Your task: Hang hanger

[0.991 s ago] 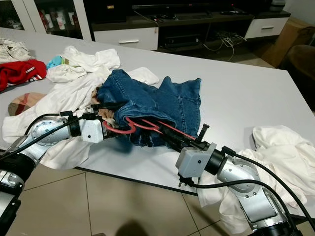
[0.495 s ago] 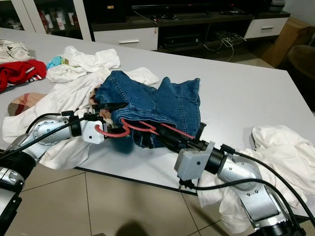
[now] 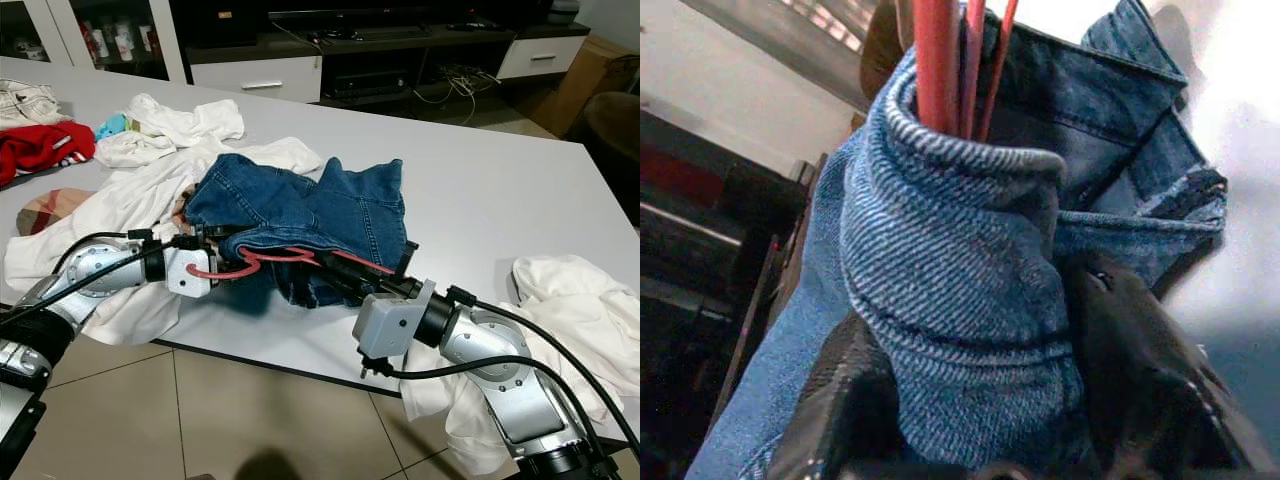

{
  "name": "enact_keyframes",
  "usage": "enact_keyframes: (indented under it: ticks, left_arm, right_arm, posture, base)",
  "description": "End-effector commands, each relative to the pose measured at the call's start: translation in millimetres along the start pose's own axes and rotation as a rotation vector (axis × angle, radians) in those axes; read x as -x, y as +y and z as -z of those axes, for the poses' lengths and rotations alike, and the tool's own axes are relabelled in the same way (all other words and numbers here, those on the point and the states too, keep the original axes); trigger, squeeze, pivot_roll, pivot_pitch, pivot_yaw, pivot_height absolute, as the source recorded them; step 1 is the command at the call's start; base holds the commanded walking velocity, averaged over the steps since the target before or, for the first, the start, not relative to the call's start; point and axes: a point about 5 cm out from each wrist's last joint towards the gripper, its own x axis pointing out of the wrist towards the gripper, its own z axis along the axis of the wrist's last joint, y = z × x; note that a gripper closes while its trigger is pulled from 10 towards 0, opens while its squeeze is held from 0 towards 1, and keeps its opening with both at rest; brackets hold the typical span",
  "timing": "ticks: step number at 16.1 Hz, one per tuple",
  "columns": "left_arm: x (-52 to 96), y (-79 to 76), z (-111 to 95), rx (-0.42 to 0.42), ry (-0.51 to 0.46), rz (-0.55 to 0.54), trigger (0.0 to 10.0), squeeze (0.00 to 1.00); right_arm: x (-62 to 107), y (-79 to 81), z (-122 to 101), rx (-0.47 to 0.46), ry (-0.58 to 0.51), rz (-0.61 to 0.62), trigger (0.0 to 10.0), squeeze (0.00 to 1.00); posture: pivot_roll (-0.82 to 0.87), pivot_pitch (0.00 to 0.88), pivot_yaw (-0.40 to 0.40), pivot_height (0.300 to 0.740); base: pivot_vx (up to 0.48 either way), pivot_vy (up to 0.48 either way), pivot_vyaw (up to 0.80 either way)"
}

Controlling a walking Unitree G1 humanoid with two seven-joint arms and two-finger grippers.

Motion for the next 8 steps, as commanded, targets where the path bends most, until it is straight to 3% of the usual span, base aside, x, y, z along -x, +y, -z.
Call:
enact_keyframes:
  ticks: [1,8]
  left_arm:
    - [-7.3,-6.3,-5.0,-0.015,-0.035,0.052,0.0,0.00]
    - [-8.7,-1.7,-6.6,-0.009,-0.047,0.017,0.0,0.00]
  right_arm:
    - [-4.6,-14.5,-14.9,0.044,-0.084,0.055,10.0,0.00]
    - [-1.9,-18.7,-10.6,0.032,-0.056,0.073,10.0,0.00]
  posture:
    - [-0.07,0.000,-0.009,0.740]
    - [-0.07,0.000,-0.014,0.740]
  base:
    - [0.000,0.000,0.00]
    - [0.000,0.000,0.00]
